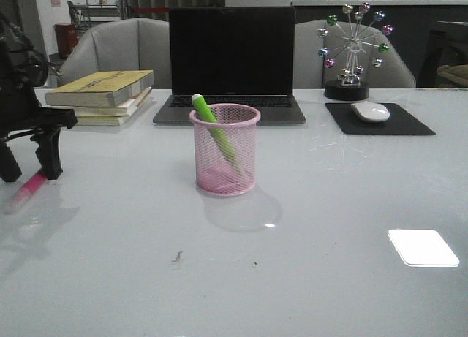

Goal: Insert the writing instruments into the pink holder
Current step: 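Close the left gripper on the pink marker and lift it, then carry the pink marker with the left gripper above the holder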

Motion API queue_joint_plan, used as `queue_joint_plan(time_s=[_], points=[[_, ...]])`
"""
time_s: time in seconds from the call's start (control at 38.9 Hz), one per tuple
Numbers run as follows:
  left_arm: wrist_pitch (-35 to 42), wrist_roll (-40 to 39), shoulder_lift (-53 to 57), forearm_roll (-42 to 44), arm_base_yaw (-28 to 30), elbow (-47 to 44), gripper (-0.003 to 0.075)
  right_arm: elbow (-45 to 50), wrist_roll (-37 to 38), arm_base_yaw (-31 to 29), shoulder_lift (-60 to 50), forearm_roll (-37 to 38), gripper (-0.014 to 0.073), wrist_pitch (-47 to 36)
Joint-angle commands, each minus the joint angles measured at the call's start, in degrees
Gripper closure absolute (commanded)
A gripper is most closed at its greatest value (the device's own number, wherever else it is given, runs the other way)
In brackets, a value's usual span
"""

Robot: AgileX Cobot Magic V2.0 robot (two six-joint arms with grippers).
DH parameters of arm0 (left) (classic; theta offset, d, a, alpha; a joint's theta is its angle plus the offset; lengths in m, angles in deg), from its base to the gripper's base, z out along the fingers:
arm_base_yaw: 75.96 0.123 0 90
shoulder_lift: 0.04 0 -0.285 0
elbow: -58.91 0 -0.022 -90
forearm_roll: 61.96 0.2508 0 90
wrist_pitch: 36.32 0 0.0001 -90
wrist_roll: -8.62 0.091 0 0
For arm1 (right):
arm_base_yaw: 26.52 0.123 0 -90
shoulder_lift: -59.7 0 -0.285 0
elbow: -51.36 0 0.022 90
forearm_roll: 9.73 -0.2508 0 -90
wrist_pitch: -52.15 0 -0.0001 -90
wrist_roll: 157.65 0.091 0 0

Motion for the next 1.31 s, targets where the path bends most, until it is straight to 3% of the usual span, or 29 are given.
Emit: queue_joint_plan(time_s=[0.0, 0.1, 0.18, 0.26, 0.36, 0.44, 0.77, 1.28], points=[[0.0, -0.1, 2.5, -0.5, -0.4, 1.6, 0.0264, -1.6, -0.5, -0.4, -0.7, -0.2, 0.0221, -3.9], [-0.5, -0.1, 2.2, -0.5, -0.4, 1.6, 0.0267, -1.6, -0.5, -0.4, -0.7, -0.2, 0.0221, -3.8], [-0.5, -0.1, 2.2, -0.5, -0.4, 1.6, 0.0312, -1.6, -0.5, -0.4, -0.7, -0.2, 0.0221, -3.8], [-0.5, -0.1, 2.2, -0.5, -0.4, 1.6, 0.0415, -1.6, -0.5, -0.4, -0.7, -0.2, 0.0221, -3.8], [-0.5, 0.0, 2.2, -0.5, -0.4, 1.6, 0.0638, -1.6, -0.5, -0.4, -0.7, -0.2, 0.0221, -3.8], [-0.5, 0.4, 2.2, -0.5, -0.4, 1.6, 0.0605, -1.6, -0.5, -0.4, -0.7, -0.2, 0.0221, -3.7], [3.0, 0.4, 7.8, -1.0, -2.8, 4.2, 0.0628, -1.6, -0.5, -0.4, -0.7, -0.2, 0.0221, -3.6], [30.1, 0.4, 24.6, -4.2, -14.4, 4.2, 0.0628, -1.6, -0.5, -0.4, -0.7, -0.2, 0.0221, -2.3]])
